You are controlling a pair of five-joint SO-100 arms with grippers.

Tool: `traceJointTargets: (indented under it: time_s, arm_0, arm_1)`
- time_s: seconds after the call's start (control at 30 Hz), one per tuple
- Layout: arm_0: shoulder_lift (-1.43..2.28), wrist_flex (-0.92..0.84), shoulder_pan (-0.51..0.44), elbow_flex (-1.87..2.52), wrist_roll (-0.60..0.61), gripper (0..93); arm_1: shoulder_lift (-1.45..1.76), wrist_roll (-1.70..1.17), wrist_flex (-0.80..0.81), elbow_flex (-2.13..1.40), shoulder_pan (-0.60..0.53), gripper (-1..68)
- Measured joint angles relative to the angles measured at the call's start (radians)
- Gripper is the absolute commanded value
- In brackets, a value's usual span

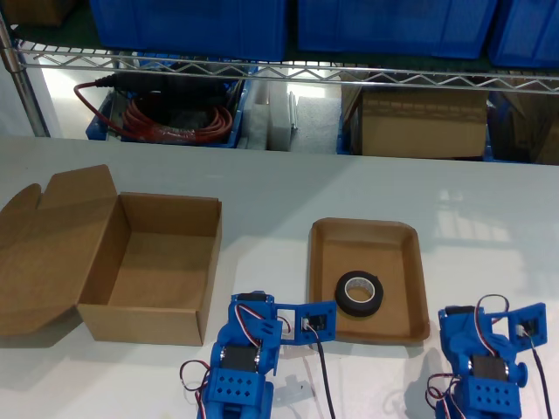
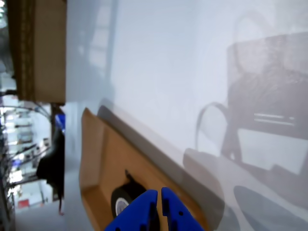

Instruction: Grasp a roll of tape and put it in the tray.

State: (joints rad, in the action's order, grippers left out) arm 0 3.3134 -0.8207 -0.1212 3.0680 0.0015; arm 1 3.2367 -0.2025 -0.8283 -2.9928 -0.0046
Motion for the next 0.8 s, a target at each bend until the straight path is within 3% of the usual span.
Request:
traceJointTargets:
  time_s: [0.8]
  arm_0:
    - [0.000,0.000,0.000,0.000,0.000,0.2]
  arm_1:
    - [0.041,0.015,0.003,-0.061,0.003,0.0]
